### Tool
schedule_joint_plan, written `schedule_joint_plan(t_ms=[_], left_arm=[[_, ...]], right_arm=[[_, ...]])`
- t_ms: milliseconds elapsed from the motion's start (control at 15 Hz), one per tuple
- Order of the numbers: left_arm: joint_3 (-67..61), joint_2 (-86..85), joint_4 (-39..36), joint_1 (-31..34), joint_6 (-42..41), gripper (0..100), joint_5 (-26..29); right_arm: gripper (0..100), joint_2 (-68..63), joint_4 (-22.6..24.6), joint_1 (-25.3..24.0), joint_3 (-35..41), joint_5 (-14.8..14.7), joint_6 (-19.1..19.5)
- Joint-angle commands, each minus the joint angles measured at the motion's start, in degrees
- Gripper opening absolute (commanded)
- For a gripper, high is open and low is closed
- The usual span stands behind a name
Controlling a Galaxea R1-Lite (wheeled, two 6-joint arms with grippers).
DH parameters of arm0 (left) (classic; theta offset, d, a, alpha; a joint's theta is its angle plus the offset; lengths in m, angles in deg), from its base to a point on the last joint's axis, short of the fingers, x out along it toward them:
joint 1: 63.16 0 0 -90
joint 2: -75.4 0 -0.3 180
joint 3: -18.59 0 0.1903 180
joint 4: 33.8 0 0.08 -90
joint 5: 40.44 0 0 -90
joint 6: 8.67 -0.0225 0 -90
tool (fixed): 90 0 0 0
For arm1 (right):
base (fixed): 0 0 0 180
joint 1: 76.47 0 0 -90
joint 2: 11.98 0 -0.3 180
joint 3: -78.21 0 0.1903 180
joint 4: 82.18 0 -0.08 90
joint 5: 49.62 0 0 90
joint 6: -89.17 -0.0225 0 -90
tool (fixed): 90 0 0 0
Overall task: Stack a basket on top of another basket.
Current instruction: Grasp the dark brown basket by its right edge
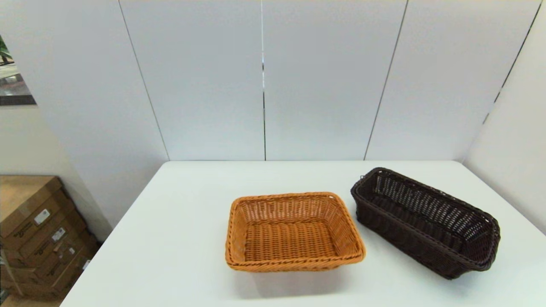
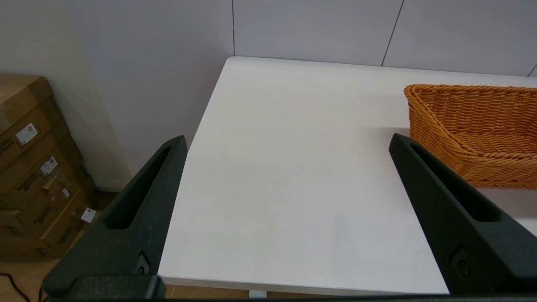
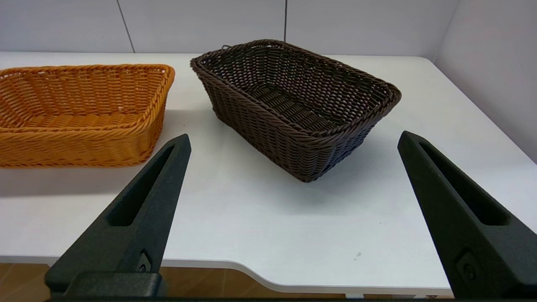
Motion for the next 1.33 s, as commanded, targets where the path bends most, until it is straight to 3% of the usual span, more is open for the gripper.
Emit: schedule_joint_plan(t_ms=[67,800,933,1133,1333], left_arm=[[-0.09,0.01,-0.02,0.01,0.06,100,-0.03],[0.00,0.01,-0.02,0.01,0.06,100,-0.03],[0.00,0.01,-0.02,0.01,0.06,100,-0.03],[-0.09,0.01,-0.02,0.01,0.06,100,-0.03],[-0.09,0.01,-0.02,0.01,0.06,100,-0.03]], right_arm=[[100,-0.07,-0.02,0.00,0.09,0.00,0.02],[100,-0.25,0.24,0.00,0.09,0.18,0.46],[100,-5.87,0.16,0.00,-0.26,0.35,1.34],[100,-15.81,-0.46,-0.53,-8.00,0.62,-4.46],[100,-29.08,-0.55,-0.35,-16.87,0.62,-5.34]])
